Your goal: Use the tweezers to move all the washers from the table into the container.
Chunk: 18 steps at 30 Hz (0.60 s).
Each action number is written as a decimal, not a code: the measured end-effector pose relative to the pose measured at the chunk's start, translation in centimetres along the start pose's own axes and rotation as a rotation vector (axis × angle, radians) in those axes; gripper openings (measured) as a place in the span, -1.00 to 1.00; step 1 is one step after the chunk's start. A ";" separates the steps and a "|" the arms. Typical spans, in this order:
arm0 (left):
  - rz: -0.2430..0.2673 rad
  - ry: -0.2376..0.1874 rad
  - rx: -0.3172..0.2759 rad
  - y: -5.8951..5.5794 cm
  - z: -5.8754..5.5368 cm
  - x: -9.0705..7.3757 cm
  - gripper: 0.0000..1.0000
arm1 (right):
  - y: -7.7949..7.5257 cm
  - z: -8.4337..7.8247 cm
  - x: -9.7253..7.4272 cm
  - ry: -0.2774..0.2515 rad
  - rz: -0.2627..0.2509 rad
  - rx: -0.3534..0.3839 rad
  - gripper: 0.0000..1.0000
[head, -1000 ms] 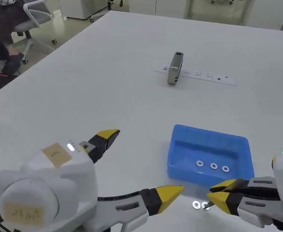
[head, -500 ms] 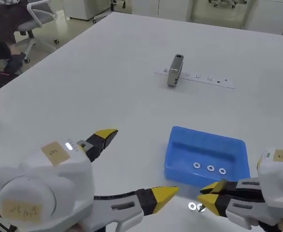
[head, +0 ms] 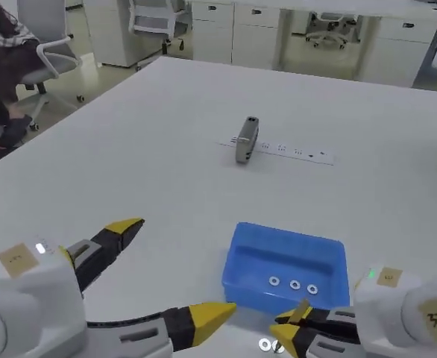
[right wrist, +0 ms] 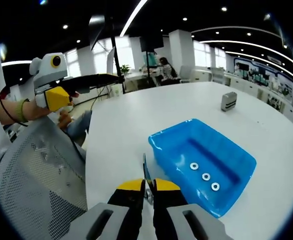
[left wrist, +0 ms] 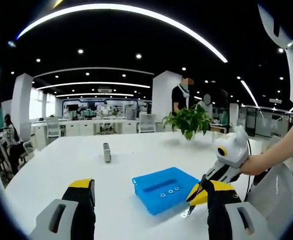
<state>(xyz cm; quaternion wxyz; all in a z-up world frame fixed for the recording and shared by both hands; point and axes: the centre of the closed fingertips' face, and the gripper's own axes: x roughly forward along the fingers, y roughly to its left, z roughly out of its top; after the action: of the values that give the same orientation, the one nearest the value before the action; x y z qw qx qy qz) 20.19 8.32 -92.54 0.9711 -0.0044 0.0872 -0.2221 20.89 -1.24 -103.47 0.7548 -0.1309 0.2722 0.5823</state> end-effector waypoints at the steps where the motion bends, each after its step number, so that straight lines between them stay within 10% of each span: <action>1: 0.007 0.003 0.002 0.1 0.0 0.0 0.92 | 0.2 -0.1 0.0 -0.001 0.002 -0.009 -0.95; 18: 0.062 0.066 0.036 0.7 -1.1 0.3 0.93 | 1.1 0.6 0.1 -0.002 -0.007 -0.050 -0.94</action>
<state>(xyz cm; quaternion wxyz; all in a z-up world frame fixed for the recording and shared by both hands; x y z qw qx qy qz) 20.51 8.84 -93.68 0.9741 0.0232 0.1154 -0.1933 20.05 -0.55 -102.88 0.7535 -0.1501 0.2563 0.5865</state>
